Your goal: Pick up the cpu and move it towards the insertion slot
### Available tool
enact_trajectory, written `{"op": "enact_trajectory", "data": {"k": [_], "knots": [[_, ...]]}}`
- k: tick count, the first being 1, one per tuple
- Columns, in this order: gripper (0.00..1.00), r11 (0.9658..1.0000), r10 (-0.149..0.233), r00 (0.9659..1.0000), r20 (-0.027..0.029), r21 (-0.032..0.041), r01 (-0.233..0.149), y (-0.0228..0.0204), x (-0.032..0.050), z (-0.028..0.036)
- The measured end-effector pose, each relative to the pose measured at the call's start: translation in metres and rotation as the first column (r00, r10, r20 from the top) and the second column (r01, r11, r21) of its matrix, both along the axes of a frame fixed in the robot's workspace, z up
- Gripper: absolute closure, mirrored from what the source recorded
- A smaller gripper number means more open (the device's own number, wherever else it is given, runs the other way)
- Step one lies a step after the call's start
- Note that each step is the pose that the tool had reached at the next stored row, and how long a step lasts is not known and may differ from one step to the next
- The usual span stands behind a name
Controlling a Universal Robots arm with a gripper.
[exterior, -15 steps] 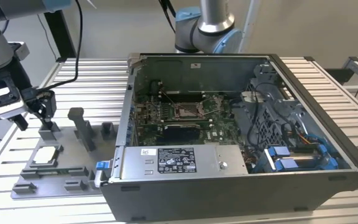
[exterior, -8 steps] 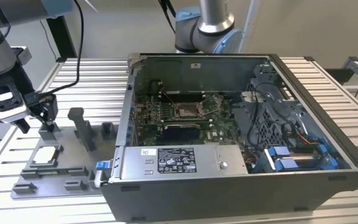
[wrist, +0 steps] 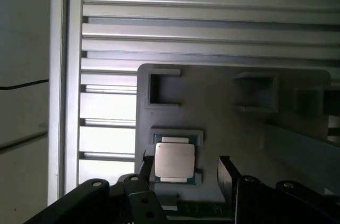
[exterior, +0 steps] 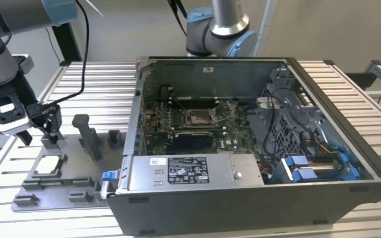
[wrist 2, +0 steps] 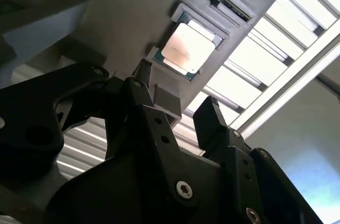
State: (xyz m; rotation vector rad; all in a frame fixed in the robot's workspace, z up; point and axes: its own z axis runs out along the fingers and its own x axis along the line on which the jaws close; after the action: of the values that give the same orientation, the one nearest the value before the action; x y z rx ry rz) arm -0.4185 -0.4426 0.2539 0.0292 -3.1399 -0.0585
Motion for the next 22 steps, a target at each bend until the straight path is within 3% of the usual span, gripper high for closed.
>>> {"op": "enact_trajectory", "data": {"k": [9, 22], "knots": [[0.00, 1.0000, -0.003, 1.0000, -0.0002, 0.0000, 0.003, -0.0096, -0.0006, -0.0115], [0.00, 1.0000, -0.007, 1.0000, -0.0002, 0.0000, 0.007, -0.0120, -0.0032, -0.0310]]}}
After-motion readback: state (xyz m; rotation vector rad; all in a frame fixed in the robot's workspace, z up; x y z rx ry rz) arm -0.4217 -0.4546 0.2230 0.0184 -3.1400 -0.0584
